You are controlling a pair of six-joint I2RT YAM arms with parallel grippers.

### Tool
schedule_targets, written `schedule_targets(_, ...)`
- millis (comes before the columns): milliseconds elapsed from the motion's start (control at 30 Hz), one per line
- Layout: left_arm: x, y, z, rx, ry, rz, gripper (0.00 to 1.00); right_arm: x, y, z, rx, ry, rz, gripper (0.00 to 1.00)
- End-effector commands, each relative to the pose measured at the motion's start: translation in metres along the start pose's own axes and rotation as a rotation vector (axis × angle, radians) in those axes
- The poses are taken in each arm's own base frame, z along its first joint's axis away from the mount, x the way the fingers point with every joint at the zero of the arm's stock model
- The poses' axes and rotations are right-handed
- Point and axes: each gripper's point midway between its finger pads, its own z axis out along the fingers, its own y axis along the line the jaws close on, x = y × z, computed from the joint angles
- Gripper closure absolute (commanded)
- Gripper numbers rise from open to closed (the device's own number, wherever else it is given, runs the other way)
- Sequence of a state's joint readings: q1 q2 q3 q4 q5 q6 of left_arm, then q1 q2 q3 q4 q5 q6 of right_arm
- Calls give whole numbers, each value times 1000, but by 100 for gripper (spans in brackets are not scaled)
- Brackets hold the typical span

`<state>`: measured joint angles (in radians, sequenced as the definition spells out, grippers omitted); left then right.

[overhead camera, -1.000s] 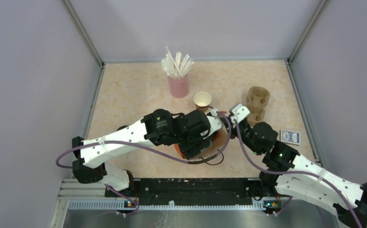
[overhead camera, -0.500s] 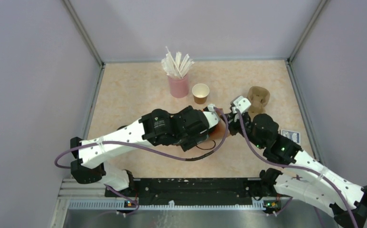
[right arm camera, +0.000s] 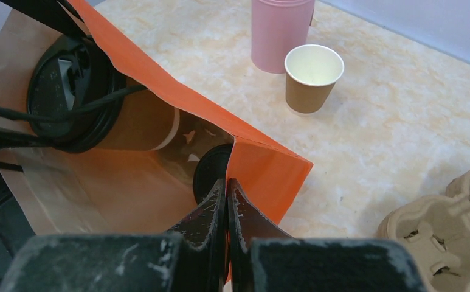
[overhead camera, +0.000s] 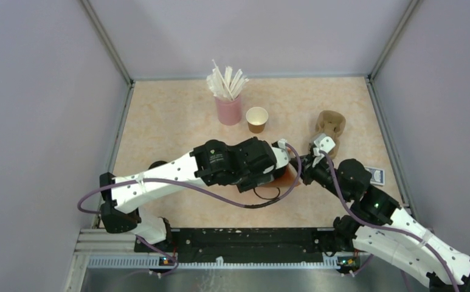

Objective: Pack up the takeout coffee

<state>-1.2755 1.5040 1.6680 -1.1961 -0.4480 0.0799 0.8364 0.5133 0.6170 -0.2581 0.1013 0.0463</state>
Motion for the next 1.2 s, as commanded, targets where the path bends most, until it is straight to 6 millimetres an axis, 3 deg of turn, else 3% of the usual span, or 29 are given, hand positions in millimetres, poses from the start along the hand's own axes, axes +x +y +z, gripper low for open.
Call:
schedule_targets(0, -13, -10, 1, 77, -38, -22, 55, 7, 5, 2, -38, 12, -25, 100)
schedule_targets(267, -12, -2, -3, 117, -21, -61, 56, 5, 4, 5, -46, 13, -94, 100)
schedule_targets(633, -11, 1, -24, 178, -117, -58, 55, 5, 1, 5, -10, 14, -10, 96)
schedule_targets(833, -23, 1, -36, 207, -196, -49, 57, 5, 5, 1, -34, 34, -30, 100)
schedule_targets(1033, -19, -19, -31, 311, -159, -3, 56, 6, 0, -2, -15, 34, -43, 100)
schedule_targets(1167, -18, -16, -32, 296, -165, 10, 57, 7, 3, 2, -13, 95, 15, 100)
